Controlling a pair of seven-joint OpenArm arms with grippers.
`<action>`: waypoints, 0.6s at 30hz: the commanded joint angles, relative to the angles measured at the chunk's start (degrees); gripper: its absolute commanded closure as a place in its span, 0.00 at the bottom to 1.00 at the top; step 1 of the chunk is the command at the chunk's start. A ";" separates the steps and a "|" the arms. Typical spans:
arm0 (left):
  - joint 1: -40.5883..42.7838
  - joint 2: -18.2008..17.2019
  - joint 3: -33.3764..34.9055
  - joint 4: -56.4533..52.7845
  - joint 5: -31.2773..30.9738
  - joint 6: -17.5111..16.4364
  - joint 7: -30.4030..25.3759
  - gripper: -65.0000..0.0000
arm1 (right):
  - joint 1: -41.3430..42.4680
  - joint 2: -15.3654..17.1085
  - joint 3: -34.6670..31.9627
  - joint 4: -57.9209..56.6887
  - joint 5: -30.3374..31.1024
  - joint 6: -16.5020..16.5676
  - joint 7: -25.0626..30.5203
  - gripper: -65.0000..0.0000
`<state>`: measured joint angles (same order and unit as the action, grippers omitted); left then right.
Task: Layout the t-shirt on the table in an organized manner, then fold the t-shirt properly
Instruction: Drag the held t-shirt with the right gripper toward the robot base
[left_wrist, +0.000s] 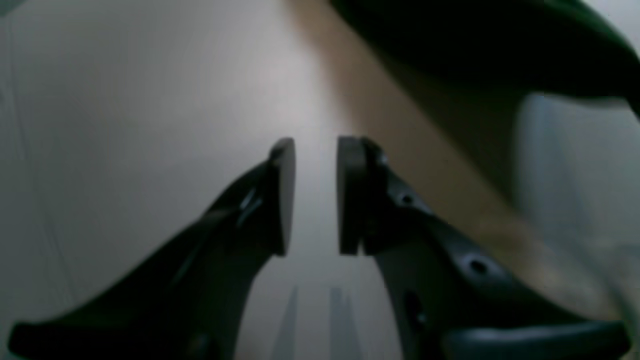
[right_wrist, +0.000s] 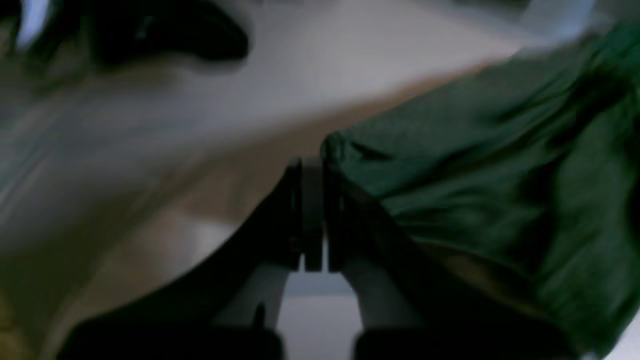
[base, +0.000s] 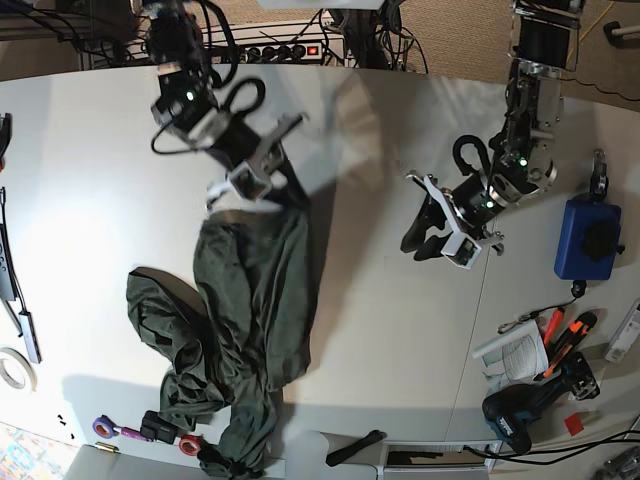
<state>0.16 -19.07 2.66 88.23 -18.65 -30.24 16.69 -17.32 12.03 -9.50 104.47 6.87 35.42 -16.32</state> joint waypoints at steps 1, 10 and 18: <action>-0.96 -0.33 -0.17 1.01 -1.09 0.26 -1.46 0.75 | -0.94 1.31 0.22 1.53 1.73 1.33 1.20 1.00; -0.96 -0.31 -0.15 1.01 -1.11 0.79 -1.46 0.75 | -11.39 10.75 0.46 5.40 2.34 4.58 -8.90 1.00; -0.96 -0.31 -0.15 1.01 -6.14 0.57 -1.46 0.75 | -17.03 16.44 12.85 6.29 1.64 4.58 -16.31 1.00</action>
<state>0.14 -19.03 2.68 88.23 -23.86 -29.43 16.69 -34.15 27.75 3.20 110.17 8.86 39.31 -32.53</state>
